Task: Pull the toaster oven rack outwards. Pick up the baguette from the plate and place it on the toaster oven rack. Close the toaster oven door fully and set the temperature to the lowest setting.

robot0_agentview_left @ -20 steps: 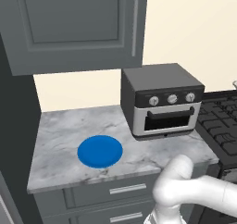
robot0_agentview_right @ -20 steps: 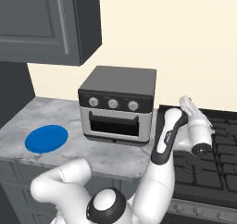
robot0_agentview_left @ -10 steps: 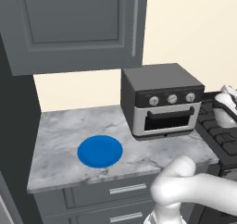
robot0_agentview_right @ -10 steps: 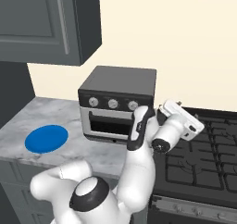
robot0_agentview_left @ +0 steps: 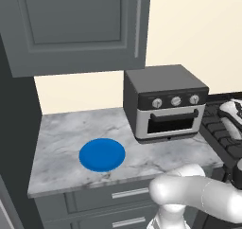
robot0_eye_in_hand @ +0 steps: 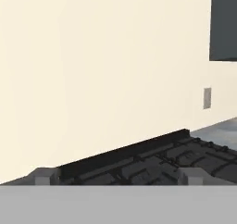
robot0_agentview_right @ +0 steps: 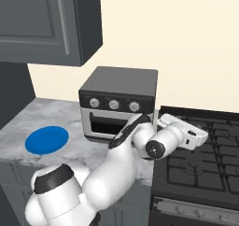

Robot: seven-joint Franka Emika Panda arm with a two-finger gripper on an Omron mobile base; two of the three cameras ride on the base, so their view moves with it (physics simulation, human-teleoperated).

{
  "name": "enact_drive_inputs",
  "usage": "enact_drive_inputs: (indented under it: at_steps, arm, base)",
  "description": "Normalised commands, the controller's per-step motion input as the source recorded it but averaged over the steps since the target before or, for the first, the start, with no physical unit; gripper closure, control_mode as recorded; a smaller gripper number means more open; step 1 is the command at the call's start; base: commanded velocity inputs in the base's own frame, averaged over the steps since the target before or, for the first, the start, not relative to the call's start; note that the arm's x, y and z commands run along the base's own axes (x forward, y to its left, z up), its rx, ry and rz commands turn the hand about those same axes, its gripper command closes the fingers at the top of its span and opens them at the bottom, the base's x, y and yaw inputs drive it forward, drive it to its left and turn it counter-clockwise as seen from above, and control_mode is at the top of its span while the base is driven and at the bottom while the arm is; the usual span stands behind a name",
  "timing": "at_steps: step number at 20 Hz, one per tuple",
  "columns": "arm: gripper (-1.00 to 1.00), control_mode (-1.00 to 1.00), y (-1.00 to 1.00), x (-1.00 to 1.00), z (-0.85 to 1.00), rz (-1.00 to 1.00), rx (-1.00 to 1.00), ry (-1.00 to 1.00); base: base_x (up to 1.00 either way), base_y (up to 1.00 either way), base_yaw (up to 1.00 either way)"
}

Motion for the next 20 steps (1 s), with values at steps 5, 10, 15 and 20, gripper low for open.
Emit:
enact_drive_inputs:
  at_steps: [5, 10, 15, 20]
  arm:
    - [-1.0, -1.0, -0.16, -0.68, 0.5, 0.0, -0.13, 0.41]
    - [-1.0, -1.0, -0.01, -0.58, 0.2, 0.05, -0.15, 0.28]
    - [-1.0, -1.0, 0.15, -0.57, 0.0, 0.17, -0.08, 0.19]
    - [-1.0, -1.0, 0.18, -0.65, 0.0, 0.28, -0.05, 0.17]
  base:
    - [0.0, 0.0, 0.0]
    - [0.0, 0.0, 0.0]
    - [0.0, 0.0, 0.0]
    - [0.0, 0.0, 0.0]
